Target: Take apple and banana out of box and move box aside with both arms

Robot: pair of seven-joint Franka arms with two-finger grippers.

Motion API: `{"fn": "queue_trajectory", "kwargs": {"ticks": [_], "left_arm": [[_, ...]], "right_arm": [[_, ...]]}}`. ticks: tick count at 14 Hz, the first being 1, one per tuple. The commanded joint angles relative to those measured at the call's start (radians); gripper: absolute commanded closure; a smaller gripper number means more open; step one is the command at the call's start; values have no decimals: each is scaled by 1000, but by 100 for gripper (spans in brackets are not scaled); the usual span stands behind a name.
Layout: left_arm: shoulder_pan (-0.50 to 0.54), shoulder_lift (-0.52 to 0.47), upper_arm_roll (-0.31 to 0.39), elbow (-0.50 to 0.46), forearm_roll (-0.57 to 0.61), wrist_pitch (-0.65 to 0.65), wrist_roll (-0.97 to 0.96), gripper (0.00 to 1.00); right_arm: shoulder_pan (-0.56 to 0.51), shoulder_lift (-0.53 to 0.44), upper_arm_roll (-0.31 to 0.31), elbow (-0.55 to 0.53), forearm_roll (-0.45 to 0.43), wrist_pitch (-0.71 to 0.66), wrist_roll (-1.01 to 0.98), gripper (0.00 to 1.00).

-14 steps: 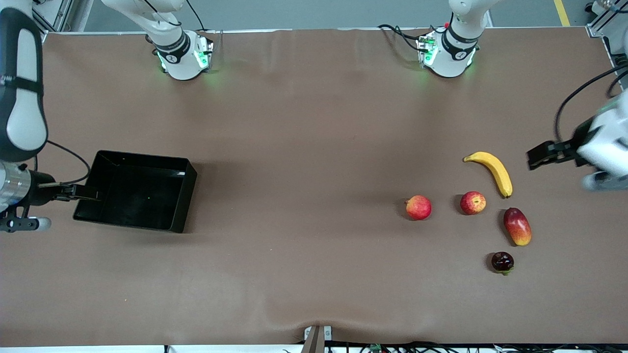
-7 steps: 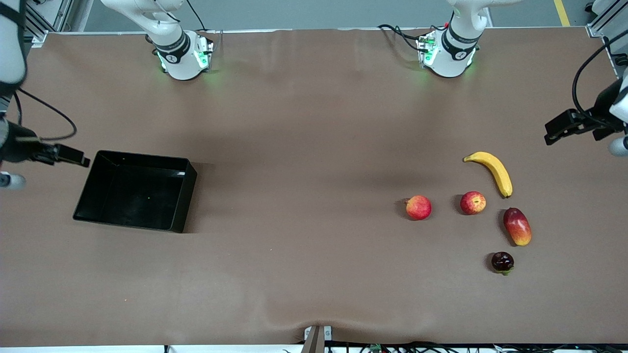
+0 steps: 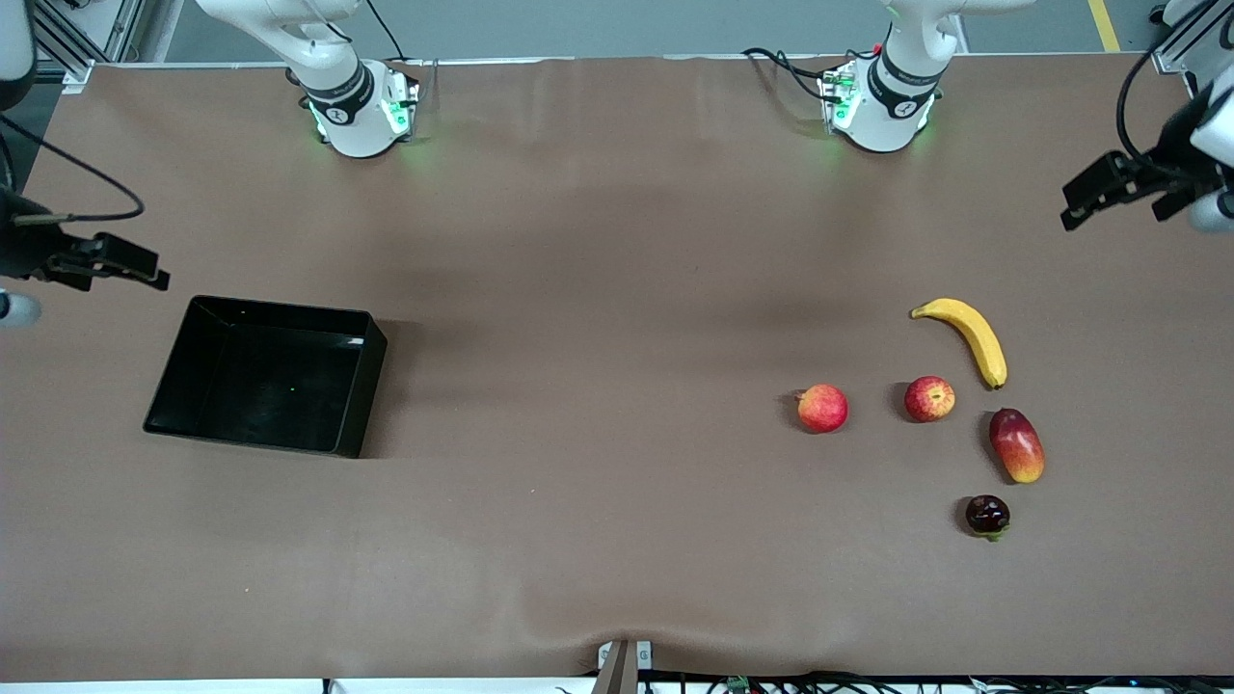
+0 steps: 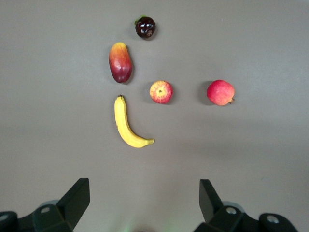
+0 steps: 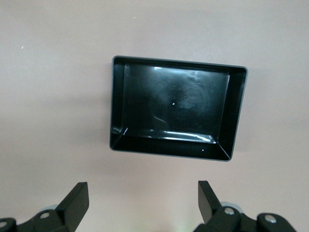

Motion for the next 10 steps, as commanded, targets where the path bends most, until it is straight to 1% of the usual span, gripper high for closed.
{"fn": "queue_trajectory", "kwargs": {"ticks": [1,3,5,7,10], "left_arm": [[-23,-63,1,-63,-11,25,-24,0],[-21,-29,-1,-19,-2,20,-14,0],[-24,-25,-5,-5,-1,18,-15,0],[-28,-19,-5,13,-7,-11,-24,0],[-22,-17,-4,13,-27,-15,-47,0]], "right_arm": [[11,-30,-6,-2,-29,-34,-29,0],[5,-29,-7,-2,-58,-25,-78,0],[7,-27,-7,-2,-62,-23,-76,0],[10,-29,-7,-2,-62,-25,-73,0],[4,-29,-7,-2,-62,-28,-70,0]]}}
